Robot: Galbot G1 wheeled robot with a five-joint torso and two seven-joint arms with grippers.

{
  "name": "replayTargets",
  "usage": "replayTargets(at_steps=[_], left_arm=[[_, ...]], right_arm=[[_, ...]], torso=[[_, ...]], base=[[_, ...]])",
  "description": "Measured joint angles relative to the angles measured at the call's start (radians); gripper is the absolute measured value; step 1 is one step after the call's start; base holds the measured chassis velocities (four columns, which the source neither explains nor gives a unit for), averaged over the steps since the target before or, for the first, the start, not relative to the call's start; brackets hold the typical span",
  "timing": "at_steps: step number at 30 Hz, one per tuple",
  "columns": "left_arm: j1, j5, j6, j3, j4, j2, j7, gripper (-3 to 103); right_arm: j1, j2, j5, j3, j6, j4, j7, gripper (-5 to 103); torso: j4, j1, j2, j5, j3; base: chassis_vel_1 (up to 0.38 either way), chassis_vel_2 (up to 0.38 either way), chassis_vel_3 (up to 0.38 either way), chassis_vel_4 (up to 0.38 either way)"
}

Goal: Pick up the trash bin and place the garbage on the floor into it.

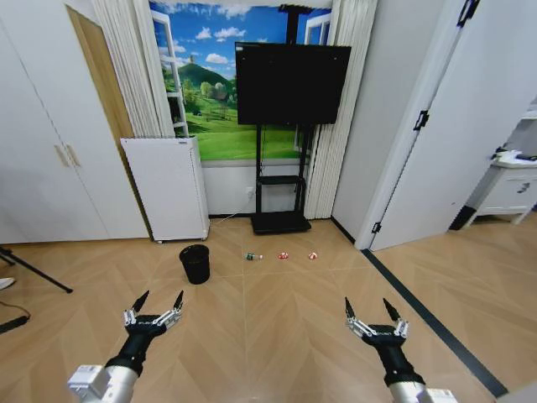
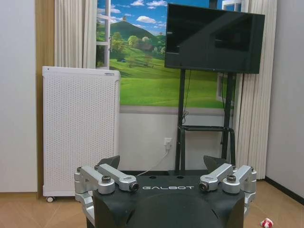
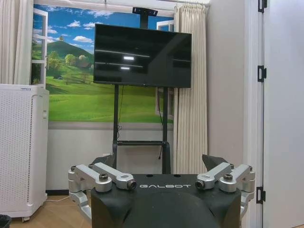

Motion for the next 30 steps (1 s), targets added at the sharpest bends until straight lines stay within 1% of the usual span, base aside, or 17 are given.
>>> replayTargets(at_steps=[10, 13, 14, 17, 19, 30], left_arm=[[0.005, 0.0, 0.0, -0.003, -0.002, -0.001, -0.003, 99], [0.006, -0.003, 0.0, -0.012, -0.009, 0.005, -0.005, 99], [0.006, -0.013, 0.002, -0.025, -0.014, 0.013, -0.006, 97], [0.006, -0.021, 0.002, -0.036, -0.017, 0.018, -0.008, 99], [0.01, -0.028, 0.003, -0.047, -0.021, 0.018, -0.011, 101], [0.027, -0.023, 0.002, -0.047, -0.031, 0.008, -0.016, 99]], right_arm=[[-0.002, 0.0, 0.027, 0.002, 0.0, -0.006, -0.032, 100], [0.001, 0.0, 0.04, 0.001, 0.001, -0.006, -0.037, 100], [0.004, 0.0, 0.045, 0.002, 0.001, -0.006, -0.039, 100], [0.005, 0.0, 0.048, 0.003, 0.002, -0.006, -0.041, 100], [0.004, 0.0, 0.049, 0.003, 0.005, -0.008, -0.041, 100], [-0.003, 0.0, 0.045, -0.003, 0.022, -0.01, -0.042, 100]], torso=[[0.0, 0.0, 0.0, 0.0, 0.0], [0.0001, 0.0, 0.0, 0.0, 0.0], [0.0, 0.0, 0.0, 0.0, 0.0], [0.0, 0.0, 0.0, 0.0, 0.0], [-0.0001, 0.0, 0.0, 0.0, 0.0], [0.0, 0.0, 0.0, -0.0002, 0.0]], base=[[0.0, 0.0, 0.0, 0.0], [0.0, 0.0, 0.0, 0.0], [0.0, 0.0, 0.0, 0.0], [-0.052, 0.041, 0.035, -0.038], [-0.102, 0.096, 0.083, -0.13], [-0.202, 0.187, 0.197, -0.204]])
